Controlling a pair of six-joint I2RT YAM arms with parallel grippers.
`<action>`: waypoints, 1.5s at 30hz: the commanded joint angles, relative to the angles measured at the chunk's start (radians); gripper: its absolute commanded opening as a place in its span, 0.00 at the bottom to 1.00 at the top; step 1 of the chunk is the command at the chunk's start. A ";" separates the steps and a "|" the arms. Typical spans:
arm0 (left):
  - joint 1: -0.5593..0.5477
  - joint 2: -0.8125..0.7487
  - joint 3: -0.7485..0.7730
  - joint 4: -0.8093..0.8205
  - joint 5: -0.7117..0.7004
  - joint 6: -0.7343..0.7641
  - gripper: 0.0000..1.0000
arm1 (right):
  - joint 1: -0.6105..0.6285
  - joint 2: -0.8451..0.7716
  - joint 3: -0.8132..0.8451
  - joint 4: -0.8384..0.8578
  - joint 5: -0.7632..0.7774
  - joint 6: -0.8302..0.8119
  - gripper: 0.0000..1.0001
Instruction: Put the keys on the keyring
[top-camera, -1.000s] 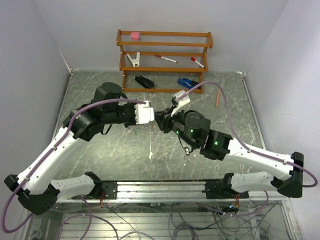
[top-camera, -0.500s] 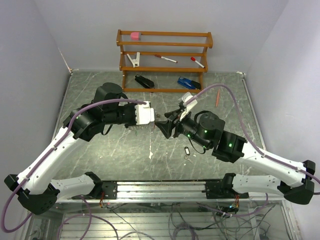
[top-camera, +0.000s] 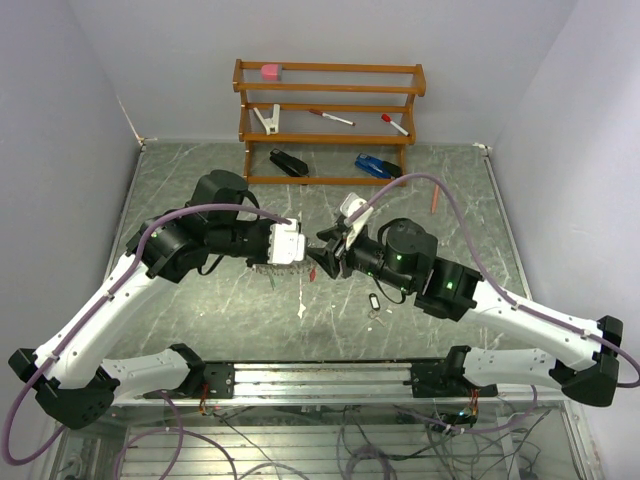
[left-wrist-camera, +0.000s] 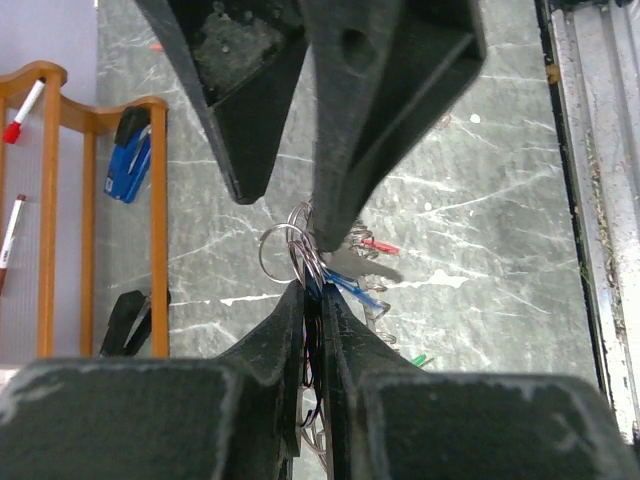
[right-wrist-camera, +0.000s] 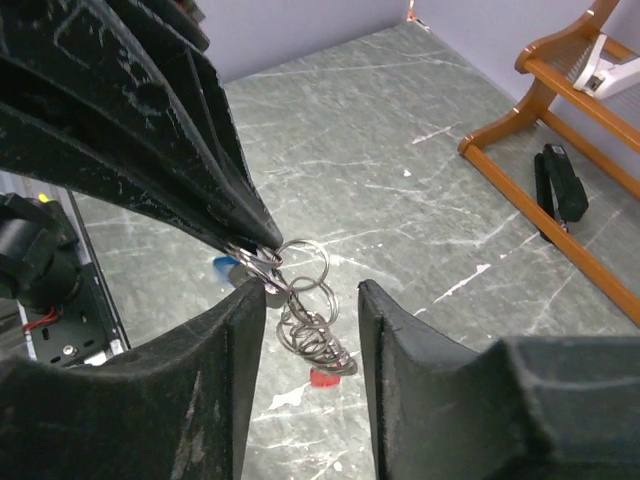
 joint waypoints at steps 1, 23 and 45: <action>-0.004 -0.006 0.025 -0.018 0.078 0.043 0.07 | -0.030 -0.008 0.002 0.052 -0.058 -0.027 0.39; -0.003 -0.012 0.010 0.001 0.044 0.059 0.07 | -0.044 0.027 0.020 0.077 -0.176 0.030 0.09; -0.009 -0.008 -0.018 0.059 -0.065 0.047 0.07 | -0.043 0.006 0.011 0.118 -0.157 0.040 0.00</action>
